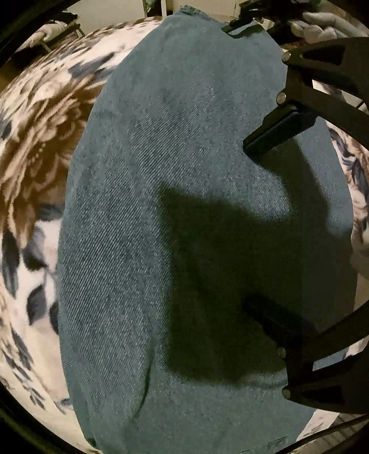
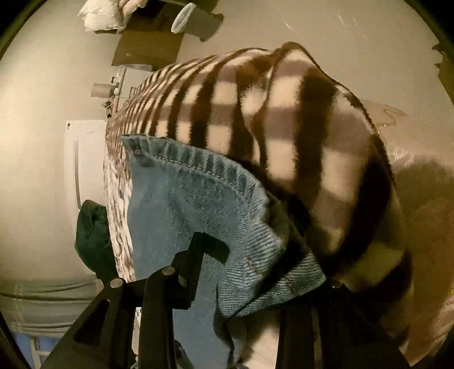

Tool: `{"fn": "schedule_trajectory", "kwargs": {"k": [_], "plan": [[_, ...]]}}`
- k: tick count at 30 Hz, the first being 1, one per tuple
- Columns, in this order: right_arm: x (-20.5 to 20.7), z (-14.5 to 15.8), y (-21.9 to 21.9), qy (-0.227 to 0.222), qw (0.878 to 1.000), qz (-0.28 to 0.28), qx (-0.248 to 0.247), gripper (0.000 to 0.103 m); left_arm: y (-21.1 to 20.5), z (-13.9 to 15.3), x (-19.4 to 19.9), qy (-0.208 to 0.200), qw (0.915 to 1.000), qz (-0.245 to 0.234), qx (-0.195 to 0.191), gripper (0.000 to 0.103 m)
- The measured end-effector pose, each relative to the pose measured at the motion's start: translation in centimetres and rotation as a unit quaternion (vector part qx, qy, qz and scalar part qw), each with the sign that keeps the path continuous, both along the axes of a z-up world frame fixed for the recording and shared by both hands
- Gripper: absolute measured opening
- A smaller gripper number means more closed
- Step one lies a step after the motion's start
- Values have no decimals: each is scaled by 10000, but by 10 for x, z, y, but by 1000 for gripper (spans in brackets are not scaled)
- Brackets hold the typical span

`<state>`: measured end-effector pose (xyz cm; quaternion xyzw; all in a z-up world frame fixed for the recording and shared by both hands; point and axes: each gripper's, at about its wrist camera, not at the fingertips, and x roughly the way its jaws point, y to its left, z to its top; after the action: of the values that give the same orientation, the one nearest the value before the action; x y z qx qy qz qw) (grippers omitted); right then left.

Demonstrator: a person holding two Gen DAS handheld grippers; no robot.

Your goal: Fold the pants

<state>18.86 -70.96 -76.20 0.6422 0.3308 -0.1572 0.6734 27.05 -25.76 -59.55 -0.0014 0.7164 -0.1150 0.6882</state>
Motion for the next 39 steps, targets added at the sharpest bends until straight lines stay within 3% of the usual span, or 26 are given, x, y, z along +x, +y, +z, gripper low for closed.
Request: {"fn": "schedule_trajectory", "kwargs": {"k": [2,4,5,7,9,10,13,15,16,18,24,31,35,39], "plan": [[-7,-2,6,-107,9998,-160,-69,32,1,0,4,41,10000,49,-10,103],[-14,4,6,-238,9991,-349,18,14,6,1,8,33,9999,99,-60,103],[-17,12,6,-584,9973,-446,14,14,9,3,9,21,9999,126,-116,103],[-11,25,11,-854,9955,-335,-259,14,12,5,9,-2,9996,170,-246,103],[-7,16,14,-743,9966,-265,-258,22,17,4,10,0,9991,216,-362,103],[-7,8,12,-682,9972,-294,-135,39,18,4,10,2,9990,228,-386,103],[-7,-18,5,-866,9945,-533,253,42,24,3,14,21,9987,254,-438,103],[0,-13,7,-726,9964,-423,97,33,27,4,16,23,9983,303,-494,103],[3,-9,8,-639,9973,-349,-21,13,29,4,18,20,9980,341,-529,103],[4,1,8,-592,9975,-359,-104,8,36,7,18,8,9975,382,-592,103],[3,37,14,-527,9977,-249,-340,7,50,19,16,-87,9976,331,-597,103],[52,127,44,-579,9906,349,-1191,7,78,60,21,-471,9949,606,-652,103],[95,175,89,-697,9792,952,-1651,7,130,83,7,-620,9913,945,-673,103],[134,205,173,-827,9606,1813,-1939,7,197,106,-18,-793,9856,1405,-509,103]]}}
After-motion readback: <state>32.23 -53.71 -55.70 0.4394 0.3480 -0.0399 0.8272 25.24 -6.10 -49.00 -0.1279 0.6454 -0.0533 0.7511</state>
